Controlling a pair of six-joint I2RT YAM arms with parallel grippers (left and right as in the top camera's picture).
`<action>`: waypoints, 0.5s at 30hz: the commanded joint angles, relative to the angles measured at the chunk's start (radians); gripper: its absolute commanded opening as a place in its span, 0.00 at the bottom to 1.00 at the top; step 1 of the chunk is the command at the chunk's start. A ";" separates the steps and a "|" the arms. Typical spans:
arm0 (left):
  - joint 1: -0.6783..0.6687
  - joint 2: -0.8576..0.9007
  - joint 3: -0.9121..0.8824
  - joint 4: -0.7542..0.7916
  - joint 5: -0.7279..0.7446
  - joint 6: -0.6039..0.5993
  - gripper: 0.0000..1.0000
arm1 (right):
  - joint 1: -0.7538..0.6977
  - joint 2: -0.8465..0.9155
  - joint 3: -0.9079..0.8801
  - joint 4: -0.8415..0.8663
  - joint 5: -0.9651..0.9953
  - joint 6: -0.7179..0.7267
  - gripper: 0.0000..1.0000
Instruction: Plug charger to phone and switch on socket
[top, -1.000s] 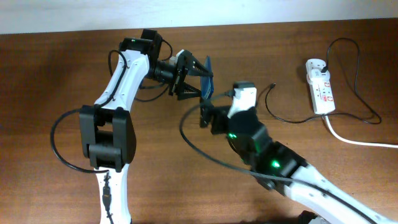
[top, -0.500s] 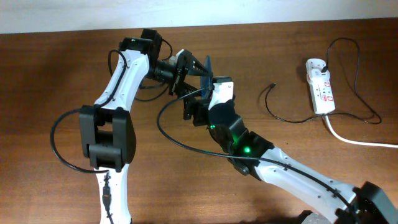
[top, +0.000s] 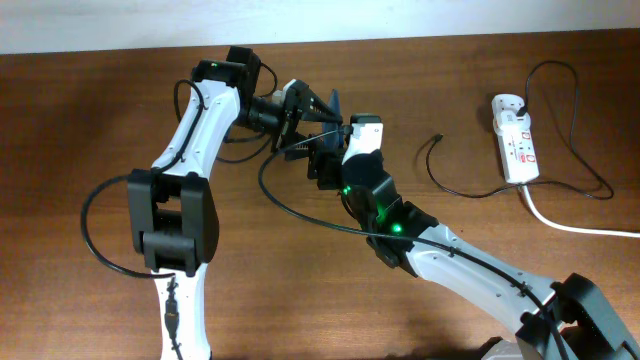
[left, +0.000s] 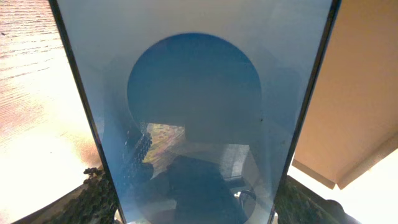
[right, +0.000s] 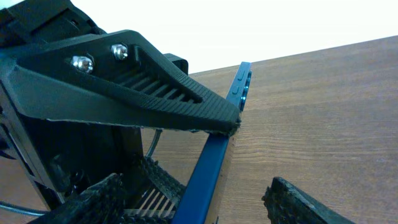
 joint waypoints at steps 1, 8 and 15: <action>0.007 0.005 0.025 0.002 0.044 0.024 0.53 | 0.002 0.020 0.011 0.007 -0.024 0.004 0.70; 0.007 0.005 0.025 0.002 0.044 0.024 0.54 | 0.002 0.020 0.011 0.011 -0.047 0.004 0.44; 0.007 0.005 0.025 0.002 0.044 0.024 0.54 | 0.002 0.020 0.011 0.013 -0.077 0.004 0.27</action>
